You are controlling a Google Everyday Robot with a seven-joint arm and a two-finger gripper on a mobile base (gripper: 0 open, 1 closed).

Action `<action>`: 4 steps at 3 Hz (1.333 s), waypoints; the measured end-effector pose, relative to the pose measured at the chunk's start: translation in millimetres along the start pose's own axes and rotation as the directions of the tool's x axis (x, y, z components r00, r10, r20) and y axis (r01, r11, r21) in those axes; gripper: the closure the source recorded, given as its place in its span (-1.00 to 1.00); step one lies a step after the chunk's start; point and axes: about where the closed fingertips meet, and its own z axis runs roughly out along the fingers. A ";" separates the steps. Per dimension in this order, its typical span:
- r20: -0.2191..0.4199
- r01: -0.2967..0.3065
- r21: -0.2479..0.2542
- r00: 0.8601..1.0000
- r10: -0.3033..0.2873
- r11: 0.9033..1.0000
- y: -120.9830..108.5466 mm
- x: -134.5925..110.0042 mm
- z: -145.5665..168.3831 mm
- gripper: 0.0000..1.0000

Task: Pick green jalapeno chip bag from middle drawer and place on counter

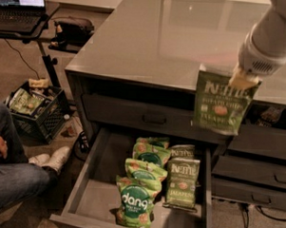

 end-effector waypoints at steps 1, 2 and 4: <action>0.010 0.030 0.080 0.999 -0.031 0.996 -45.3 -25.5 -30.8 1.00; 0.003 0.026 0.077 1.000 -0.026 0.997 -47.8 -23.3 -32.3 1.00; -0.042 0.018 0.208 0.999 -0.009 0.978 -123.6 -12.0 -49.7 1.00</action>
Offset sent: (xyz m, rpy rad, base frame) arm 0.0264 0.0045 0.0325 -0.0327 -0.0470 0.0174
